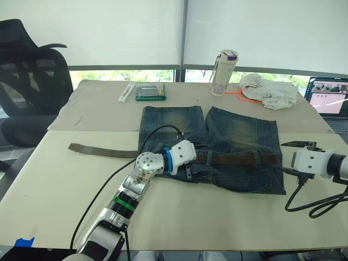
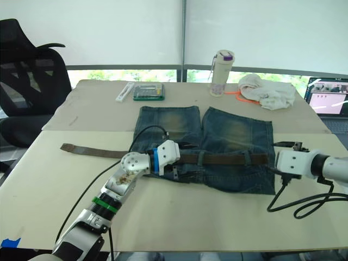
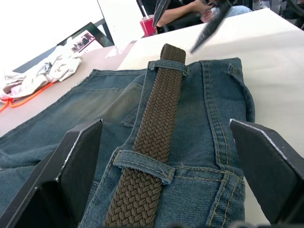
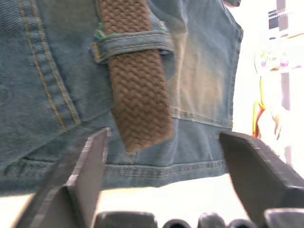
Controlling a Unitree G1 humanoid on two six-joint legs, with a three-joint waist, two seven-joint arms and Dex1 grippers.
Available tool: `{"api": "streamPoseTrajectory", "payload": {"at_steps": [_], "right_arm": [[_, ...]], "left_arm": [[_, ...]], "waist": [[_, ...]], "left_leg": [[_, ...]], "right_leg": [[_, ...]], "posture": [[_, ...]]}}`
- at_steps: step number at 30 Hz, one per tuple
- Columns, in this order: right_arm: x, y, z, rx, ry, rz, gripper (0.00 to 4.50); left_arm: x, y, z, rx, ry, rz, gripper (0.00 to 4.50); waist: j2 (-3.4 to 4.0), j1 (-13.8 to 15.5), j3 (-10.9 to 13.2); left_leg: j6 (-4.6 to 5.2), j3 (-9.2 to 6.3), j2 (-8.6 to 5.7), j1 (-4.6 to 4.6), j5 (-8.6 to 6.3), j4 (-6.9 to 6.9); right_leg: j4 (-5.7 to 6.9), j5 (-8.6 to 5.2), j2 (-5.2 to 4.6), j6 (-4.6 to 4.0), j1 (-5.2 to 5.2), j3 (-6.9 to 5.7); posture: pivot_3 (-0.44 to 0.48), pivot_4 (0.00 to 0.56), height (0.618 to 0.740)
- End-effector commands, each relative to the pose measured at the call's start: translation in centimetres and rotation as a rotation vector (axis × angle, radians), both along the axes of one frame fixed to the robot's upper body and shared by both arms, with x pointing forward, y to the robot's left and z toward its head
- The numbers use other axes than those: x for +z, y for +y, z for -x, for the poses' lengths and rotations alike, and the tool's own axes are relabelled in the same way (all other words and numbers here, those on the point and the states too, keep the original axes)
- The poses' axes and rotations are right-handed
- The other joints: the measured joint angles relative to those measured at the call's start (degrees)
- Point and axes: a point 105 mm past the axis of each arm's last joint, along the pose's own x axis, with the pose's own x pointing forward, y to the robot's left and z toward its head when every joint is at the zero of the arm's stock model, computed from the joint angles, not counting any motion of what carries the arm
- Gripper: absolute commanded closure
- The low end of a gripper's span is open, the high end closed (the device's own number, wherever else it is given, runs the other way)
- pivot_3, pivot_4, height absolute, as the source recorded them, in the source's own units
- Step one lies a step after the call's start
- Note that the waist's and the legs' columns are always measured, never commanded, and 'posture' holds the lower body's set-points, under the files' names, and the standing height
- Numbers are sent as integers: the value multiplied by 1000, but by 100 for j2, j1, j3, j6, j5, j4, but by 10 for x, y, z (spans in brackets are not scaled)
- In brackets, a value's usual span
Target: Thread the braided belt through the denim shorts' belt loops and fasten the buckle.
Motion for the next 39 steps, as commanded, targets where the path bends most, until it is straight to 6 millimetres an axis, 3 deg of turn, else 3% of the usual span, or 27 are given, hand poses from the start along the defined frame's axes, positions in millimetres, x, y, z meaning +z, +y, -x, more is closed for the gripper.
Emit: {"api": "streamPoseTrajectory", "payload": {"at_steps": [1, 9, 12, 21, 27, 33, 39], "right_arm": [[11, 4, -5, 16, -92, 14, 492], [14, 14, -14, 69, -174, 50, 492], [11, 16, -14, 82, -188, 51, 1273], [1, 14, -11, 94, -173, 55, 4351], [8, 15, -13, 113, -163, 42, 4433], [16, 15, -12, 104, -101, -42, 4433], [18, 15, -7, 94, -6, -128, 4433]], "left_arm": [[20, -3, 4, -26, -41, 52, 0], [22, -3, 4, -24, -47, 50, 0], [21, -1, 4, -18, -41, 54, 0], [21, 0, 3, -12, -38, 57, 0], [14, 6, -3, 18, -15, 55, 0], [-12, 35, -20, 86, -46, -87, 0], [-24, 53, -31, 108, -73, -172, 0]], "waist": [[0, -13, 0], [1, -7, -1], [1, -9, -1], [1, -13, -1], [2, -17, -1], [2, -30, -1], [2, -1, -1]], "left_leg": [[0, 0, 0, 0, 0, 0], [-1, -1, 0, 1, 1, 0], [-1, 0, -1, 1, 1, 0], [-2, 0, 0, 2, 1, 0], [-2, 0, 0, 2, 1, 0], [-2, 0, 1, 6, 1, -1], [2, -1, 1, 3, -1, 0]], "right_leg": [[0, 0, 0, 0, 0, 1], [-1, 0, 0, 0, 0, 0], [-1, 0, 0, 0, 1, 0], [-1, 0, 0, 0, 1, 0], [-1, 0, 0, 0, 1, 1], [0, 0, 2, 0, 2, 1], [-1, 0, -1, 0, 3, 0]], "posture": [[0, 150, 737], [0, 150, 737], [0, 150, 737], [0, 150, 737], [0, 150, 737], [0, 150, 737], [0, 150, 737]]}}
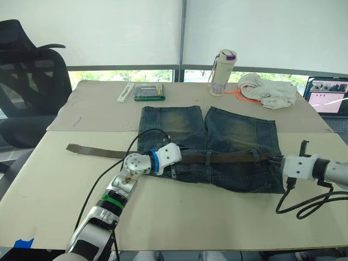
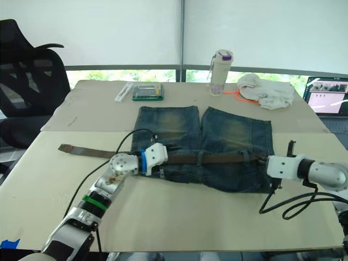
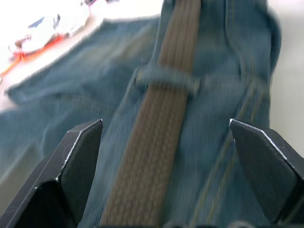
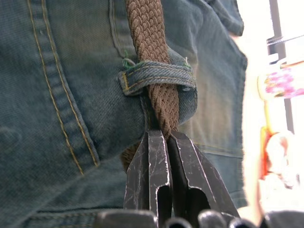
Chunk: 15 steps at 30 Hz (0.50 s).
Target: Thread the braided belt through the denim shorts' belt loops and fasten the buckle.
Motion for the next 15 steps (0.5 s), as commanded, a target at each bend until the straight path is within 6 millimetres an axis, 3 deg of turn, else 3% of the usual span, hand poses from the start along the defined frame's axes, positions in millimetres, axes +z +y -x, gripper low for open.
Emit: {"api": "streamPoseTrajectory", "payload": {"at_steps": [1, 9, 15], "right_arm": [[22, -1, 1, 3, -18, -35, 4433], [27, 1, 1, 5, -19, -52, 4433], [30, 3, 2, 4, -27, -60, 4500]], "left_arm": [[10, 2, -8, -16, -78, -28, 0], [13, -6, -16, -65, -207, -124, 0], [20, -17, -22, -90, -341, -188, 1772]], "waist": [[0, 5, 0], [0, -1, 0], [0, -4, 0]], "left_leg": [[0, 0, 0, -1, 0, 1], [2, 2, -1, -4, -1, 2], [2, 2, -3, -5, -1, 2]], "right_leg": [[0, 0, 0, 0, 0, -1], [1, 0, 0, 0, -3, -2], [1, 0, 0, 0, -3, -2]], "posture": [[0, 150, 737], [0, 150, 737], [0, 150, 737]]}}
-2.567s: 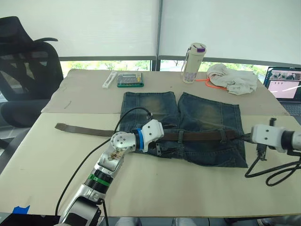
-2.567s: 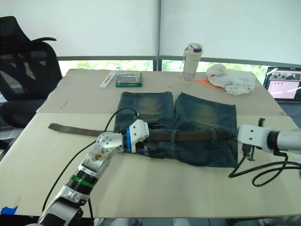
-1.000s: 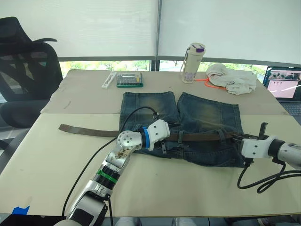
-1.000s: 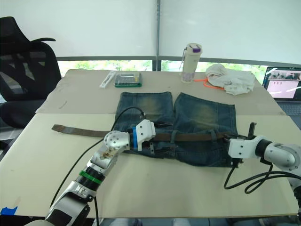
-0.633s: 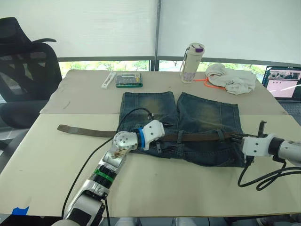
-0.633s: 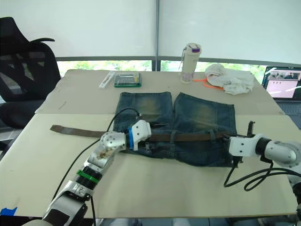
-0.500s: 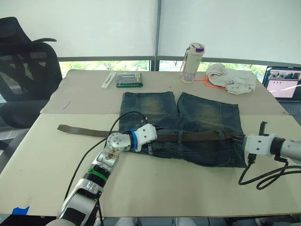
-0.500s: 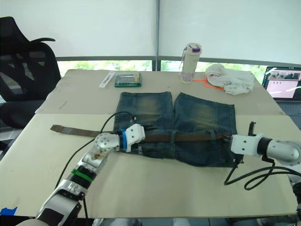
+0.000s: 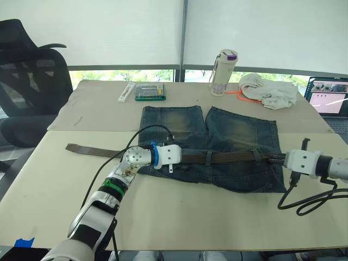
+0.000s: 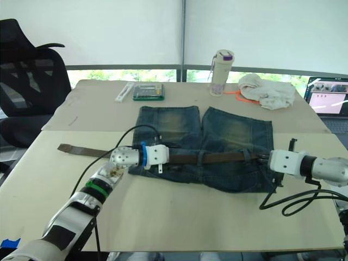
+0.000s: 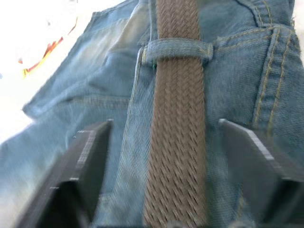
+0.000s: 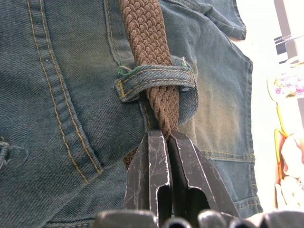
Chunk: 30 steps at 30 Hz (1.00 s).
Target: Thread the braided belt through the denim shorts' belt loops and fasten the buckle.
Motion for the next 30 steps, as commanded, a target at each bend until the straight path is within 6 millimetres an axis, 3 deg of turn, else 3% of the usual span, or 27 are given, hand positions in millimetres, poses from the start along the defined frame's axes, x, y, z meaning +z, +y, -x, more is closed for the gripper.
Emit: {"api": "streamPoseTrajectory", "payload": {"at_steps": [1, 8, 11, 16, 25, 30], "right_arm": [[20, 0, 0, 1, -64, -16, 4500], [21, 1, 1, 1, -68, -20, 4500], [23, 1, 2, -1, -68, -17, 4500], [23, -3, 4, -2, -43, -9, 4500], [10, -4, 16, 24, 134, -27, 4500], [3, -6, 33, -21, 422, -176, 4500]], "left_arm": [[12, -6, -4, -23, -118, -26, 2184], [23, -20, -6, -44, -166, 28, 4473], [31, -26, -6, -34, -74, 138, 4473], [45, -27, -4, -46, 266, 374, 4473], [35, -7, 15, -106, 673, 295, 4473], [32, -4, 33, -180, 862, 262, 4473]], "waist": [[0, -7, 0], [0, 13, 0], [0, 15, 0], [0, -8, 0], [0, -12, 0], [0, -1, 0]], "left_leg": [[0, 0, 0, 0, 0, 0], [1, 0, 0, -3, -1, 3], [7, 0, 1, -6, -4, 11], [9, 0, 2, -10, -5, 20], [7, -2, 2, -8, -4, 20], [8, -9, 3, -10, -5, 21]], "right_leg": [[0, 0, 0, 0, 0, 0], [1, 0, 0, 1, -2, -1], [1, 1, 0, 2, -2, -2], [4, 1, 0, 4, -3, -3], [6, 0, 2, 6, 0, -3], [6, 0, 2, 5, 0, -3]], "posture": [[0, 150, 737], [0, 150, 737], [0, 150, 737], [0, 150, 737], [0, 150, 737], [0, 150, 737]]}}
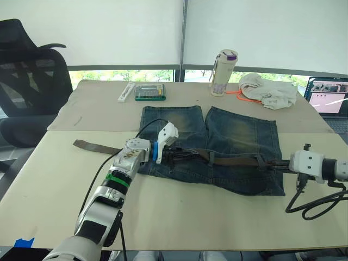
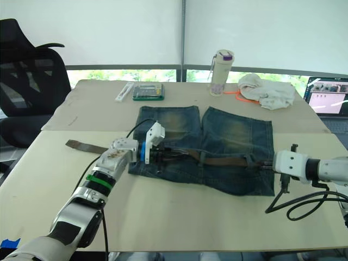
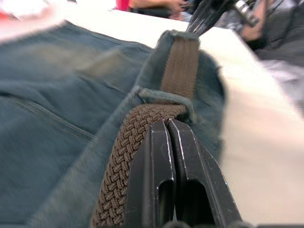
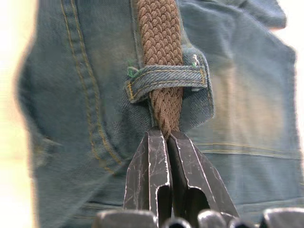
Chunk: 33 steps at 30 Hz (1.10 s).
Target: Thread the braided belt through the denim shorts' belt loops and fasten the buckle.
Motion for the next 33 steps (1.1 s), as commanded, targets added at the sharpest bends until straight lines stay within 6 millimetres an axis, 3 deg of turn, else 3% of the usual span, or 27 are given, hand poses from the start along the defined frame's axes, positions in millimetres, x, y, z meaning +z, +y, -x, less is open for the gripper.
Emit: {"api": "streamPoseTrajectory", "payload": {"at_steps": [1, 9, 16, 24, 33], "right_arm": [[11, -1, 12, -21, 132, -78, 4500], [8, 8, 36, -36, 524, -197, 4500], [4, 14, 49, -45, 715, -172, 4500], [15, 5, 38, -92, 703, -152, 4500], [18, 4, 60, -61, 793, -108, 4500]], "left_arm": [[4, -3, 15, -92, 51, -8, 4473], [-14, -3, 36, -209, 104, -128, 4473], [-20, -2, 40, -230, 108, -185, 4473], [-4, -8, 23, -109, 114, -80, 4473], [0, 4, 51, -222, 41, -66, 4473]], "waist": [[0, 0, 0], [0, 4, 0], [1, 10, 0], [1, 12, 0], [5, 6, 1]], "left_leg": [[0, -2, 1, -1, 0, 1], [5, -7, 1, -1, -3, 3], [9, -8, 0, -9, -6, 4], [16, -8, -1, -16, -10, 9], [12, -8, 2, -18, -8, 9]], "right_leg": [[0, 0, 0, 0, 0, 0], [0, 0, -1, -1, -2, 2], [0, 0, -5, -2, -9, 1], [0, 0, -9, -2, -13, 1], [0, 0, -11, -2, -18, 0]], "posture": [[0, 150, 737], [0, 150, 737], [0, 150, 737], [0, 150, 737], [0, 150, 737]]}}
